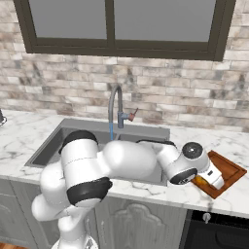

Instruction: Pick the orange from the sink and place it on the cutting board to airdry. Then turn off the sink faucet.

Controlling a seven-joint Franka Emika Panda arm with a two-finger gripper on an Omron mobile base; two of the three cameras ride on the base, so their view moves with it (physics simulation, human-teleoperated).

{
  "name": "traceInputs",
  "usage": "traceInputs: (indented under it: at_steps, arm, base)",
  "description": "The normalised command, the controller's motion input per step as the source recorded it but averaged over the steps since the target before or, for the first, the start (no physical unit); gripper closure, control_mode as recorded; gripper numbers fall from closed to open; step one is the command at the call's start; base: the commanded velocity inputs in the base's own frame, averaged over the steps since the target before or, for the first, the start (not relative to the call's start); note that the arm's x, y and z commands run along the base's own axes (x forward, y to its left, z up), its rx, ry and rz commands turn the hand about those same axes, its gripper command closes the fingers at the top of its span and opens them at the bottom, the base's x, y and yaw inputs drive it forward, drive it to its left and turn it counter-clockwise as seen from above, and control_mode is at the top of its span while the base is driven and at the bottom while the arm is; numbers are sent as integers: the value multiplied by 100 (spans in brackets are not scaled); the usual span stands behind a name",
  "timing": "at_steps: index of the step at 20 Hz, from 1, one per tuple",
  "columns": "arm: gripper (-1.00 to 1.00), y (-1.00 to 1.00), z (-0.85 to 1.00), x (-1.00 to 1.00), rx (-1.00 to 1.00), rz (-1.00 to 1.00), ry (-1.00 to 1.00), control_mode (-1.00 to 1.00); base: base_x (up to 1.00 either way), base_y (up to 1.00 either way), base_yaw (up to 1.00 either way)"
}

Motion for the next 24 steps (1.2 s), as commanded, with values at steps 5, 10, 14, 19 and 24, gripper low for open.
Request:
traceInputs:
  at_steps: [5,10,14,19,24]
  arm:
    - [100,-17,-7,28,0,3,0,-100]
    - [100,-11,-12,30,0,3,0,-100]
    - [100,-8,-17,26,0,2,0,-100]
    - [100,-16,-17,21,0,2,0,-100]
    - [100,-21,-14,18,0,2,0,-100]
  base:
    - [0,0,0]
    - [0,0,0]
    - [0,0,0]
    - [0,0,0]
    - [0,0,0]
